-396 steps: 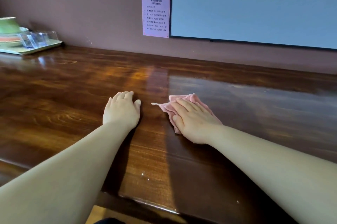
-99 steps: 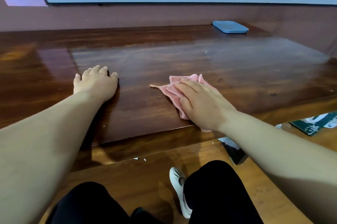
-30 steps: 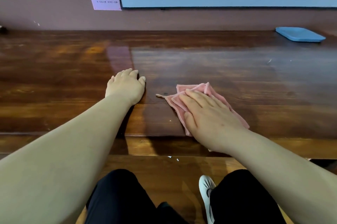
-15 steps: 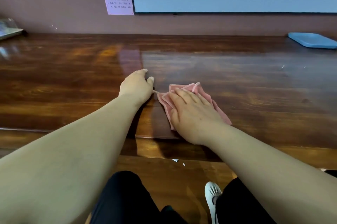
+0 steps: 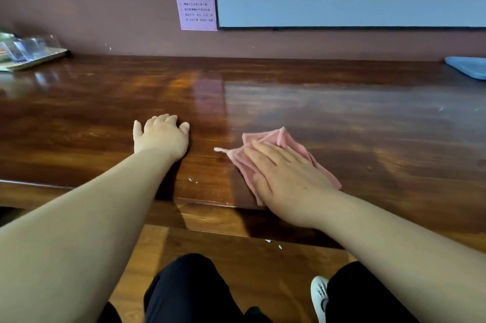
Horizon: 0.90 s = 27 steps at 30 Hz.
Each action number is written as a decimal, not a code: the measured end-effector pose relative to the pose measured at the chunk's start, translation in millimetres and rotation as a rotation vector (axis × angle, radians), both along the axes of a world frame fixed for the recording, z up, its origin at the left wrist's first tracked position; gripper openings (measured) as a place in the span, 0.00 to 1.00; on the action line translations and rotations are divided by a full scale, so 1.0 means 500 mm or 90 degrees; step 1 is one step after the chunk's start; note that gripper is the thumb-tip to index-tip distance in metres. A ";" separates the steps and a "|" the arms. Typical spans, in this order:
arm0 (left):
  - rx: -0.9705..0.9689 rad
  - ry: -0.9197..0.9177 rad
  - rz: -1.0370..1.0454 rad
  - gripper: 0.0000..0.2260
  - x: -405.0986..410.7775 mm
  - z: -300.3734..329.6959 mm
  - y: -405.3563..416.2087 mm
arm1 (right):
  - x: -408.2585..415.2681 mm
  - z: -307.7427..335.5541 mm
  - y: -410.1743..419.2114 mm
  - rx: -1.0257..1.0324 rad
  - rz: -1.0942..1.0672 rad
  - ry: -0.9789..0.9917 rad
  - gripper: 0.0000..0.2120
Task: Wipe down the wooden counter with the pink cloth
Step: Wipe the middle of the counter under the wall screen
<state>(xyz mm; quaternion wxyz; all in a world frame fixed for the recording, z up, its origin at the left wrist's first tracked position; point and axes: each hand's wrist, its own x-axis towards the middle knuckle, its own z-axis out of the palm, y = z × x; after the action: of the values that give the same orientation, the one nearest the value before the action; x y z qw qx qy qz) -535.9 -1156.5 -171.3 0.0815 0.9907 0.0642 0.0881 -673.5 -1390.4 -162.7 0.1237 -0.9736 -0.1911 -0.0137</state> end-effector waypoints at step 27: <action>-0.160 0.020 -0.093 0.20 0.000 0.030 0.058 | 0.030 0.002 0.110 -0.004 0.231 0.021 0.24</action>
<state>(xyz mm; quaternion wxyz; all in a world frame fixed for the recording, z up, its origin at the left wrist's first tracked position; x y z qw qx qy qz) -535.9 -1127.6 -156.4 0.2100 0.9760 0.0038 0.0576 -658.7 -1335.6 -161.8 0.1245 -0.9237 -0.3615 0.0252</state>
